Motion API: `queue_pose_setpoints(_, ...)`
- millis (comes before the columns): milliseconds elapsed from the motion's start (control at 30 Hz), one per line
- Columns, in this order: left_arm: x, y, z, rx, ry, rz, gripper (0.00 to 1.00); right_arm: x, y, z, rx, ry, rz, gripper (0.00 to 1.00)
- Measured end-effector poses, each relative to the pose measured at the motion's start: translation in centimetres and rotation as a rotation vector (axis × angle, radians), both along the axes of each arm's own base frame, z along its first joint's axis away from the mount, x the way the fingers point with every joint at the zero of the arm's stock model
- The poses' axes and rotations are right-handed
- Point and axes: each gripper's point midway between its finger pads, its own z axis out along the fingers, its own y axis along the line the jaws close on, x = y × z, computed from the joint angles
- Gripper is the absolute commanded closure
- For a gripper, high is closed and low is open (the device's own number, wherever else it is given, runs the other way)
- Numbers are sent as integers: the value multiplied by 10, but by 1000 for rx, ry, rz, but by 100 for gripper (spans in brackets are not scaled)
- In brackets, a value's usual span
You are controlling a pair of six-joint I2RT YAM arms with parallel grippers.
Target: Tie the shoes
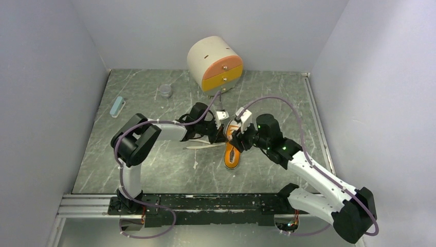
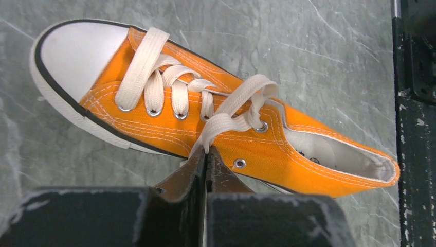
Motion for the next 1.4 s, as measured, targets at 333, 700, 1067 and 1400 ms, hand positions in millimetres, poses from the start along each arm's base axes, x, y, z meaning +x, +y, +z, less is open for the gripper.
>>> queue_pose_setpoints(333, 5, -11, -5, 19, 125, -23, 95, -28, 57, -7, -237, -321, 492, 49)
queue_pose_setpoints(700, 23, -15, -4, 32, 182, -21, 95, -19, 117, -74, -450, -359, 557, 65)
queue_pose_setpoints(1067, 24, -12, -4, 45, 209, -34, 95, 42, 129, -121, -589, -411, 305, 72)
queue_pose_setpoints(1400, 28, -8, -5, 42, 216, -29, 95, 69, 124, -134, -647, -455, 272, 83)
